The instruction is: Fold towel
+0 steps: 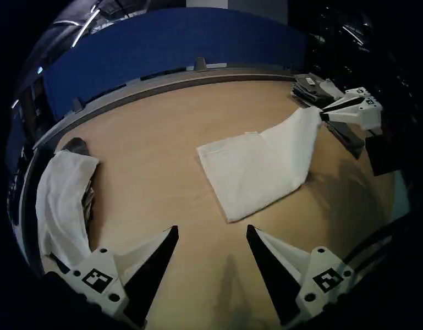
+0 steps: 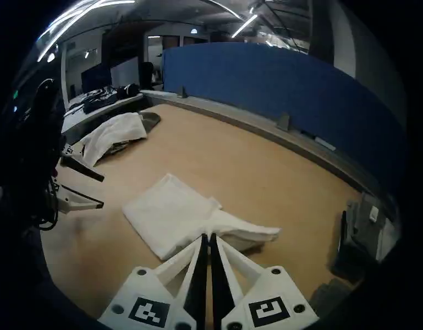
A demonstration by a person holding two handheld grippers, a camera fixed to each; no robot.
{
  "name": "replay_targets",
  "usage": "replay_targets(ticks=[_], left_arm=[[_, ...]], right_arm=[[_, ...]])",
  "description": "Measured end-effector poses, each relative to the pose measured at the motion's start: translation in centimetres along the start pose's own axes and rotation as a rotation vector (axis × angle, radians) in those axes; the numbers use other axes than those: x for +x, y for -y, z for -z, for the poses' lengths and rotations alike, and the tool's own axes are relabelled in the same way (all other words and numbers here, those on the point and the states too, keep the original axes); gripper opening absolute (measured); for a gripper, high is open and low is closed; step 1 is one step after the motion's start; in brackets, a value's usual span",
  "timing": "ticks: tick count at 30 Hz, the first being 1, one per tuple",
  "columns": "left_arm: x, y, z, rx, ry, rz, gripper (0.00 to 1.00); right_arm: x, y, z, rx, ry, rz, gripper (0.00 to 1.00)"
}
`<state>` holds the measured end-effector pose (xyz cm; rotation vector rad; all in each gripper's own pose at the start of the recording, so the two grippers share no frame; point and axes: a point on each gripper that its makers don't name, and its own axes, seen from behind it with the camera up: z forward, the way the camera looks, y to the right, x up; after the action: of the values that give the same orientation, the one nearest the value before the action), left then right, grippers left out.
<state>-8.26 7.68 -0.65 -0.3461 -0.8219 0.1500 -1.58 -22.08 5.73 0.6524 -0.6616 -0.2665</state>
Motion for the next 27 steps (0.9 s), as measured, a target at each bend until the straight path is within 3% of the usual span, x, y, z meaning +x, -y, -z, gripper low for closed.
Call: replay_targets(ticks=[9,17,27], left_arm=[[-0.1,0.6,0.6,0.004,-0.010,0.012,0.92],[-0.4,1.0,1.2,0.010,-0.018,0.031,0.92],[-0.8,1.4,1.8,0.020,-0.026,0.054,0.92]], right_arm=[[2.5,3.5,-2.6,0.066,-0.006,0.064,0.03],[3.3,8.2,-6.3,0.150,0.011,0.116,0.03],[1.2,14.0,-10.3,0.262,0.072,0.157,0.03]])
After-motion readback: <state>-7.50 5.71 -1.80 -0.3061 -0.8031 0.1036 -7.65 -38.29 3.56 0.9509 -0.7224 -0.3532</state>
